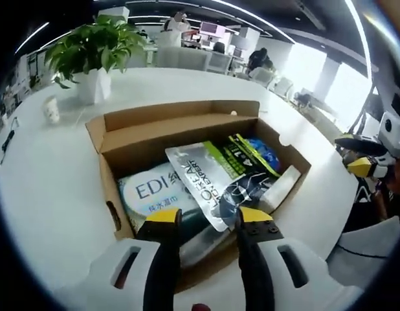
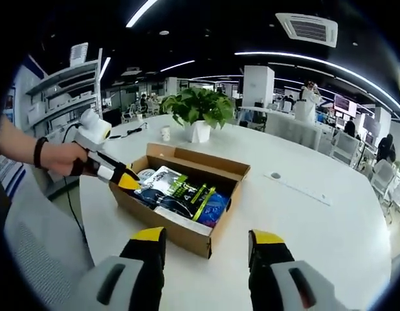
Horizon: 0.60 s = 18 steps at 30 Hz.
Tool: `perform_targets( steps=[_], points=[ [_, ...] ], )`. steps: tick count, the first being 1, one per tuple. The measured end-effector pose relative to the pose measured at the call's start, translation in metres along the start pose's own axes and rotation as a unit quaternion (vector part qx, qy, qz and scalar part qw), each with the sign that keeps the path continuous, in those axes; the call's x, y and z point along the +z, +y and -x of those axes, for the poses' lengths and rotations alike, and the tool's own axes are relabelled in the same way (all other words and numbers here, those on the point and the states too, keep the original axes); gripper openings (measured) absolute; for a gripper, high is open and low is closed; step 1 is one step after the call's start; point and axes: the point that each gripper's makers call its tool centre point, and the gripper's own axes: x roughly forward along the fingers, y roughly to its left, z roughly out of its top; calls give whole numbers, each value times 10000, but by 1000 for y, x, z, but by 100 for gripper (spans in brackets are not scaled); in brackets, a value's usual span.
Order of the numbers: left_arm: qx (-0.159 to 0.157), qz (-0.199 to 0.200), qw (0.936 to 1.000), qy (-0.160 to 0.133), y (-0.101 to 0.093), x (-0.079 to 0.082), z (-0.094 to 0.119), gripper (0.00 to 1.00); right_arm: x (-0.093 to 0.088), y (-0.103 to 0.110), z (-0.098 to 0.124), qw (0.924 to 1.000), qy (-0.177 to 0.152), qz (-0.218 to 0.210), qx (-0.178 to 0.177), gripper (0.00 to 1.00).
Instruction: Operate the shoe box by opening the lid, removing the specified soft item, and placing it in the target area until the item is outside and the box remains undamaged.
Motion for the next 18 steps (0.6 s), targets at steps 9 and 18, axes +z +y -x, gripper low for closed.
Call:
perform_targets(
  steps=[9, 18],
  points=[
    [16, 74, 9998, 174, 1, 1, -10, 30, -10, -1, 8, 9999, 90, -10, -61, 49],
    [-152, 411, 9989, 171, -5, 5, -16, 25, -18, -3, 10, 9998, 159, -49, -88, 49]
  ],
)
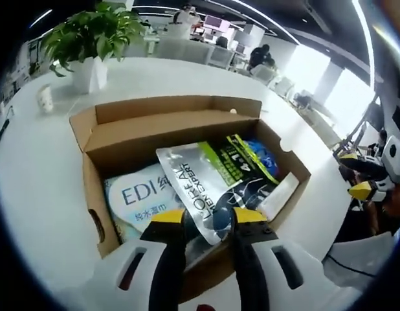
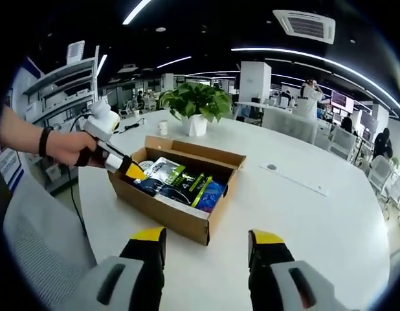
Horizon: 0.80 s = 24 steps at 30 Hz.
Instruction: Operate the shoe box by opening the lid, removing the specified soft item, and placing it in the target area until the item is outside and the box remains undamaged.
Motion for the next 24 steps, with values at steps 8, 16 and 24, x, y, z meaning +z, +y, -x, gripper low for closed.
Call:
perform_targets(
  steps=[8, 16, 24],
  points=[
    [-232, 1137, 9930, -219, -8, 0, 5, 20, 1, -1, -2, 10000, 10, -24, 13, 49],
    [-375, 1466, 9881, -295, -14, 0, 9, 18, 6, 1, -11, 10000, 32, 38, 77, 48],
    [-340, 1389, 9896, -172, -14, 6, -1, 12, 18, 6, -28, 9996, 61, 136, 232, 47]
  ],
)
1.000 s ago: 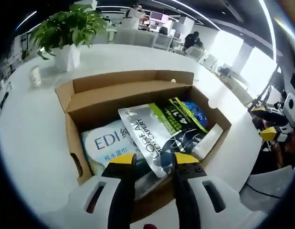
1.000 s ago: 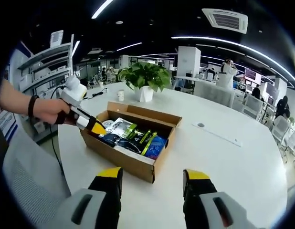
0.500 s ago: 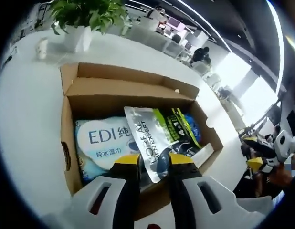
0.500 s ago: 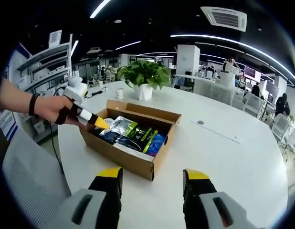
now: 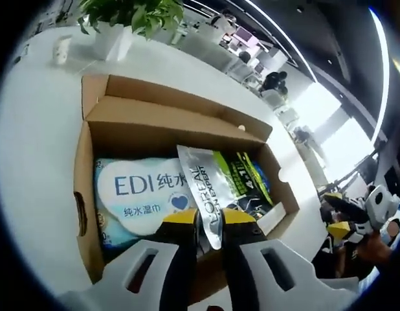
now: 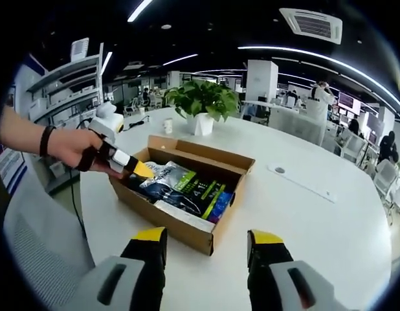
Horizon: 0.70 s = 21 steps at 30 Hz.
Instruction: Operate the shoe box by opening the lid, removing the specified soft item, and placing it in the target area until the item is outside and the box remains undamaged.
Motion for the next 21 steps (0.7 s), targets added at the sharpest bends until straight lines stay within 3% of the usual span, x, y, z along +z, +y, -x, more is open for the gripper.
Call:
perform_targets(
  steps=[10, 21],
  points=[
    [143, -180, 9997, 98, 5, -2, -5, 1, 12, 4, -21, 9998, 74, 41, 207, 45],
    [168, -235, 9996, 25, 14, 2, -1, 0, 27, 21, -62, 9974, 339, -79, 635, 45]
  ],
)
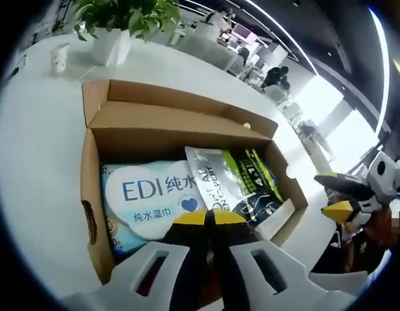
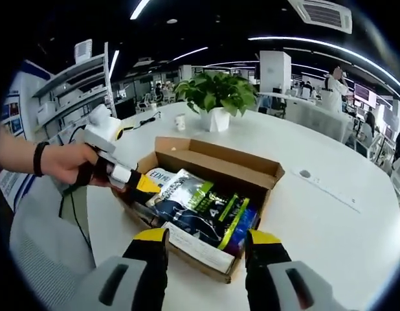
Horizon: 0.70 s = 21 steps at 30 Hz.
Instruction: Operate the shoe box by opening the lid, removing the specified soft item, and placing it in the target area until the item is outside and the box remains undamaged.
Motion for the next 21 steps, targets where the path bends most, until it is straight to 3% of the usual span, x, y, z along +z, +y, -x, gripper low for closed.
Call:
perform_targets(
  steps=[13, 21],
  points=[
    [132, -244, 9996, 21, 13, 5, 8, 0, 9, 1, -50, 9981, 581, -98, 175, 40],
    [146, -298, 9994, 60, 15, 5, 8, 0, -7, -1, -65, 9934, 999, -534, 193, 39]
  ],
)
